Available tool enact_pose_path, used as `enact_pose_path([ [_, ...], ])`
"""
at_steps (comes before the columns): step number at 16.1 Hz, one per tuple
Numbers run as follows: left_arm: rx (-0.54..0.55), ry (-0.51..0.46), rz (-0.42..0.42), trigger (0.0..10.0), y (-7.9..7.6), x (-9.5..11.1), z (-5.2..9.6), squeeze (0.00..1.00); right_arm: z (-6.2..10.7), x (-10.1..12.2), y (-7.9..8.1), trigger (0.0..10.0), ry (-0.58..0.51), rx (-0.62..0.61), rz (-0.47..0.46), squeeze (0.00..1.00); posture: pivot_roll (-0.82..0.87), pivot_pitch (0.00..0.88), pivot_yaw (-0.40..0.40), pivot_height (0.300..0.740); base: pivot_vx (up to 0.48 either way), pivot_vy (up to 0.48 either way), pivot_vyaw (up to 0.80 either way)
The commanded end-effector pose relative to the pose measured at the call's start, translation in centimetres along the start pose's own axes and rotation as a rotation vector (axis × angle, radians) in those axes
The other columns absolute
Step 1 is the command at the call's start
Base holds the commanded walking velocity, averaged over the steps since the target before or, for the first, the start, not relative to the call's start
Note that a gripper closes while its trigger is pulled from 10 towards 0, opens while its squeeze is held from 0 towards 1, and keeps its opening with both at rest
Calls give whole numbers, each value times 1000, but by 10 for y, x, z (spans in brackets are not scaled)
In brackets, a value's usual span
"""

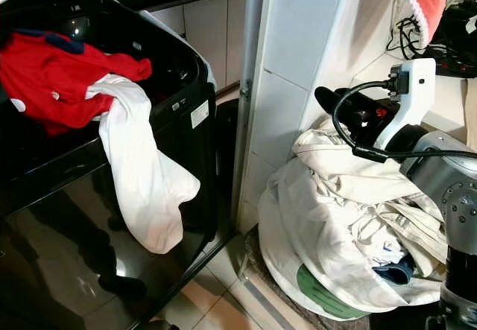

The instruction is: Clothes washing

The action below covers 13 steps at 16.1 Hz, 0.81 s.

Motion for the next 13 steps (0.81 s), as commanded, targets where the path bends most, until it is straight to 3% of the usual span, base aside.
enact_pose_path([
  [1, 64, -82, 32, 10000, 19, 21, 8, 1000, -2, 5, -3, 10000, -17, -15, 7, 0, -4, 0, -23, 740, 0, 0, 0],
  [3, 75, -154, 92, 10000, 22, 35, 10, 1000, -2, 5, -4, 10000, -16, -15, 9, 0, -4, 0, -23, 740, 0, 0, 0],
  [6, -44, -160, 135, 10000, 1, 39, 7, 1000, -2, 3, -1, 10000, -12, -12, 11, 0, -5, 0, -18, 740, 0, 0, 0],
  [7, -96, -179, 185, 10000, -8, 43, 6, 1000, -2, 0, 0, 10000, 2, -9, 23, 0, -5, 0, -18, 740, 0, 0, 0],
  [8, -111, -182, 184, 10000, -11, 42, 6, 0, -1, -6, 4, 10000, 34, -1, 52, 0, -11, 0, -8, 740, 0, 0, 0],
  [11, -353, -44, 88, 10000, -38, 8, 7, 0, 0, -13, 11, 10000, 61, 16, 69, 0, -14, 0, -2, 740, 0, 0, 0],
  [13, -378, 26, 35, 10000, -28, -10, 13, 0, 0, -15, 13, 10000, 74, 23, 68, 0, -14, 0, -3, 740, 0, 0, 0],
])
Point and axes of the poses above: a point about 5 cm out from each wrist's last joint towards the gripper, its own z axis pointing back from the gripper into the wrist, its own x axis along the axis of the wrist's last joint, y = z × x, the point moved 6 cm from there along -z, pointing out of the wrist towards the gripper, and after that the axes turned 15 degrees about z, right-handed, at the moved point
